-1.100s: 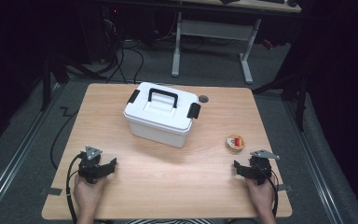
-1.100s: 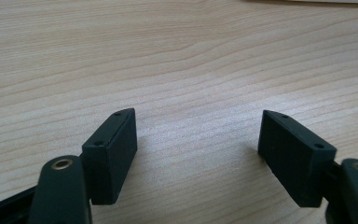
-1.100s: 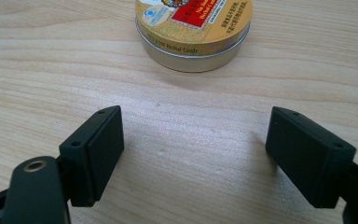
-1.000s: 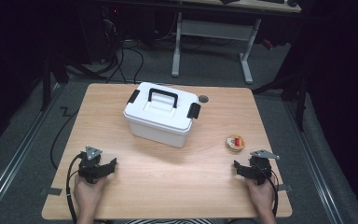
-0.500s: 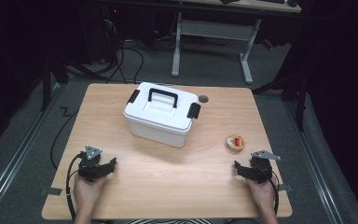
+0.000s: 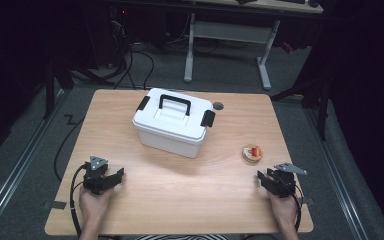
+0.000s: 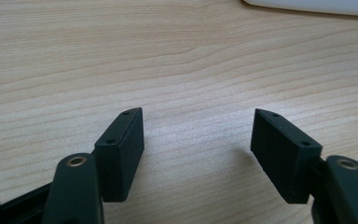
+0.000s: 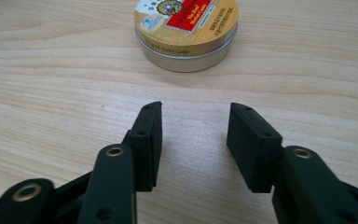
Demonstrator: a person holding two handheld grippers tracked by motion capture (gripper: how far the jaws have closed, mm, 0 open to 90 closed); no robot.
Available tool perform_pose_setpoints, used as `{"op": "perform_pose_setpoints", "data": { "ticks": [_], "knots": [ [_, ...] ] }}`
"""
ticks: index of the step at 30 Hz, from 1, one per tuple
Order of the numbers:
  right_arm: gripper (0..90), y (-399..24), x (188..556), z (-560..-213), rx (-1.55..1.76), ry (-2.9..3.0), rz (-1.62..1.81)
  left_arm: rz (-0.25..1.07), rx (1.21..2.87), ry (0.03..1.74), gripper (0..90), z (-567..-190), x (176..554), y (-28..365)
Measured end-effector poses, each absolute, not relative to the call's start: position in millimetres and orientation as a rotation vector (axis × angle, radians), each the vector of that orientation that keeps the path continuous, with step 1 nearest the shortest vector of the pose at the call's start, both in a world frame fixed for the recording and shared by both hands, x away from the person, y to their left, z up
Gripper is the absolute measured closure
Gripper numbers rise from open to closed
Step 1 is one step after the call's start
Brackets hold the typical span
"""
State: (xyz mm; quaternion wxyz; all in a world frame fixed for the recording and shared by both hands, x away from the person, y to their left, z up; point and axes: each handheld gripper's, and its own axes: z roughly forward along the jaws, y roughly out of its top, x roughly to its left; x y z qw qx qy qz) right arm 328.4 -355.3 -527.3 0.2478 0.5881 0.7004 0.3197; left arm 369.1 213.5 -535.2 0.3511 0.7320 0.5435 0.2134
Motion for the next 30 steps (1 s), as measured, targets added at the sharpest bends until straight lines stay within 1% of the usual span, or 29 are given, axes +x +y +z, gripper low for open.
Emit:
{"op": "perform_pose_setpoints", "data": {
  "ticks": [2,3,4,5,6,10,11,12,14,15,16,17,19,23,24,25,26,28,29,30],
  "knots": [
    [57.3,-356,327,-525,1.596,1.91,0.887,0.549,1.912,1.399,36.8,-534,371,213],
    [57.7,-355,327,-524,1.59,1.91,0.897,0.54,1.917,1.377,38.9,-533,373,214],
    [57.7,-355,327,-524,1.59,1.91,0.897,0.54,1.917,1.377,43.2,-533,373,214],
    [58.4,-355,326,-523,1.582,1.909,0.904,0.53,1.909,1.363,43.2,-532,374,214],
    [60.4,-352,326,-520,1.556,1.915,0.914,0.518,1.911,1.356,45.0,-530,377,214],
    [63.8,-346,327,-517,1.524,1.944,0.931,0.489,1.899,1.364,45.1,-526,383,214],
    [67.4,-342,329,-516,1.507,1.963,0.944,0.475,1.891,1.368,45.1,-525,386,215],
    [68.9,-339,330,-516,1.502,1.977,0.95,0.465,1.898,1.369,45.4,-522,391,214],
    [69.9,-337,332,-515,1.494,1.988,0.955,0.467,1.909,1.368,45.8,-520,394,213],
    [72.4,-330,335,-514,1.471,2.014,0.956,0.465,1.915,1.368,45.7,-517,398,213],
    [72.4,-330,335,-514,1.471,2.014,0.956,0.458,1.917,1.366,45.7,-515,401,213],
    [74.7,-324,338,-512,1.45,2.03,0.963,0.458,1.914,1.362,46.4,-513,404,213],
    [75.2,-321,340,-511,1.44,2.039,0.964,0.461,1.915,1.356,46.7,-507,411,212],
    [78.8,-307,349,-507,1.392,2.068,0.978,0.461,1.914,1.349,49.2,-497,423,210],
    [81.1,-304,351,-506,1.385,2.079,0.981,0.458,1.919,1.351,49.3,-495,427,209],
    [87.5,-298,357,-505,1.369,2.107,0.994,0.462,1.924,1.35,50.2,-493,430,208],
    [88.6,-295,360,-504,1.366,2.12,1.005,0.447,1.909,1.351,51.7,-492,435,208],
    [90.0,-292,363,-503,1.361,2.13,1.009,0.436,1.912,1.355,52.0,-491,439,207],
    [90.0,-285,370,-501,1.343,2.149,1.023,0.435,1.913,1.353,55.2,-490,443,207],
    [90.0,-281,373,-501,1.339,2.153,1.025,0.43,1.921,1.356,56.1,-488,449,205]
  ]
}}
